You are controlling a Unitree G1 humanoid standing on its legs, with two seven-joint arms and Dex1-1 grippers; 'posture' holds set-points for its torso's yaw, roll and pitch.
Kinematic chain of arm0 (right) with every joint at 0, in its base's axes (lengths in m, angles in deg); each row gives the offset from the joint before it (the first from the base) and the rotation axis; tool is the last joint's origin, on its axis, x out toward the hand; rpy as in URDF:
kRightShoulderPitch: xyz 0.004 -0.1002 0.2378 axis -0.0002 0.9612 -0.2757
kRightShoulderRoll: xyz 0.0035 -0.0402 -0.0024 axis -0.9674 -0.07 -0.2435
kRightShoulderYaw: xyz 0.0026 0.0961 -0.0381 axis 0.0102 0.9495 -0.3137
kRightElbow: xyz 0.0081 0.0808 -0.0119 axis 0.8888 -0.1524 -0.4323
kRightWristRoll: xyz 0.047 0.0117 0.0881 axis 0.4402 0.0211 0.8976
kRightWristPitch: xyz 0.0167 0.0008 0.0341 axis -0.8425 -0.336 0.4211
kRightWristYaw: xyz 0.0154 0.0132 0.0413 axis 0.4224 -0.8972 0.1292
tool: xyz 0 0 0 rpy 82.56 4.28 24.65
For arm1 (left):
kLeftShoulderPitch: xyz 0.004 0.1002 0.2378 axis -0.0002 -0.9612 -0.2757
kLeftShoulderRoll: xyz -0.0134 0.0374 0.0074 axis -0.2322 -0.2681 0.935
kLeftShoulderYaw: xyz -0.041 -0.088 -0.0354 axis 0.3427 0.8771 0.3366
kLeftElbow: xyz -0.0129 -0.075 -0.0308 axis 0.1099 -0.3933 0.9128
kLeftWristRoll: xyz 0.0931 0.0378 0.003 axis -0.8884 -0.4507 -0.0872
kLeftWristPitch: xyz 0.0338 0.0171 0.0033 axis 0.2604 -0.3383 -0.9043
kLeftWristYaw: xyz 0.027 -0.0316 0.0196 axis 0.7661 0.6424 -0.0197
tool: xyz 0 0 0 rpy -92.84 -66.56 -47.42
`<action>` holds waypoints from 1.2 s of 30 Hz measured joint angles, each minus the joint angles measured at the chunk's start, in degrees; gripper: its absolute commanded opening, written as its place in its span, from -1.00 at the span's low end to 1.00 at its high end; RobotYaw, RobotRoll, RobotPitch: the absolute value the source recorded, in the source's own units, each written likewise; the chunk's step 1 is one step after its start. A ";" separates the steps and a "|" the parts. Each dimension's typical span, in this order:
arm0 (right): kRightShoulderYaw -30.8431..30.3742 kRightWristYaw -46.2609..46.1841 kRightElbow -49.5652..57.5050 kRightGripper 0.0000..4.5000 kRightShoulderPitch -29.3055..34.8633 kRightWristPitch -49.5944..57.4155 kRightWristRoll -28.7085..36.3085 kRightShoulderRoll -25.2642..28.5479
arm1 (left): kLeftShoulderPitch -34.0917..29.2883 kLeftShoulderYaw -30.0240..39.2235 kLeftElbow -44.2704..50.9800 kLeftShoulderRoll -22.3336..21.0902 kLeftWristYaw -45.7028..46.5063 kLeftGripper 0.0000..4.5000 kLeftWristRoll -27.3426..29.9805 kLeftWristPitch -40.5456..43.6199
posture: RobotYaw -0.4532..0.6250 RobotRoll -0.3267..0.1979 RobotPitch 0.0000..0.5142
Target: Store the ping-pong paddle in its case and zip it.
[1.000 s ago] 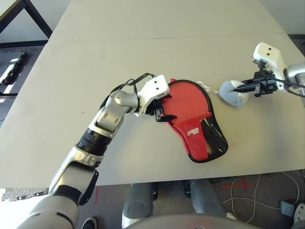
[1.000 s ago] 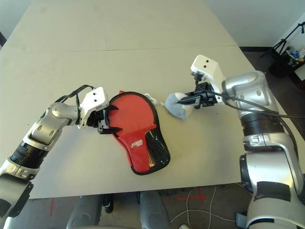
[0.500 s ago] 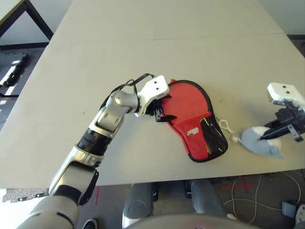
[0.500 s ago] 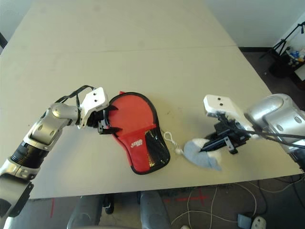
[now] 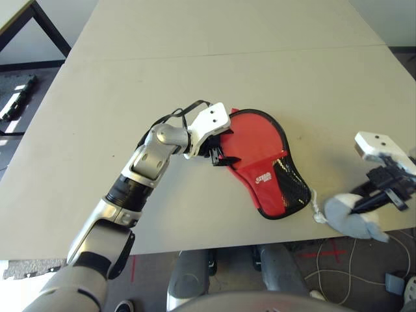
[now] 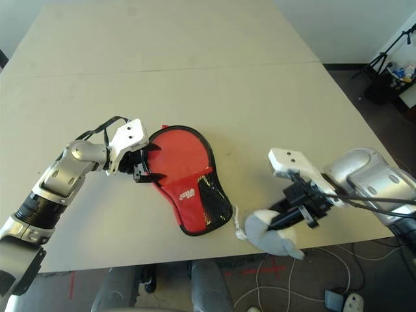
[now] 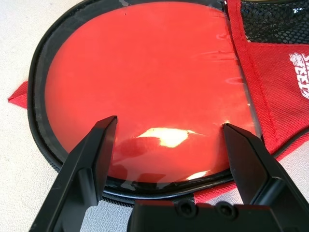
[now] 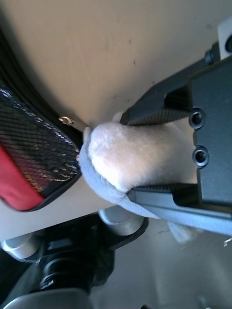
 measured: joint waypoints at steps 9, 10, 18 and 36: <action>9.58 -5.10 -16.62 0.99 -8.50 3.46 0.39 -11.26 | -1.95 6.63 6.57 -2.00 -2.26 1.00 10.01 7.05 | -0.32 0.25 -0.13; 11.54 -7.74 -18.68 0.99 -8.89 2.87 -0.16 -13.77 | -1.87 9.00 7.08 -1.75 -1.12 1.00 11.50 7.80 | -0.32 0.25 -0.12; 27.13 -30.76 -28.88 0.99 -9.94 -10.47 -4.35 -26.62 | -2.87 30.15 6.91 3.12 19.08 1.00 18.50 10.62 | -0.26 0.25 -0.07; 42.03 -59.58 -42.56 0.99 -4.74 -37.19 -11.96 -35.76 | -16.40 45.17 3.26 5.12 40.36 1.00 18.73 -6.42 | -0.21 0.25 -0.05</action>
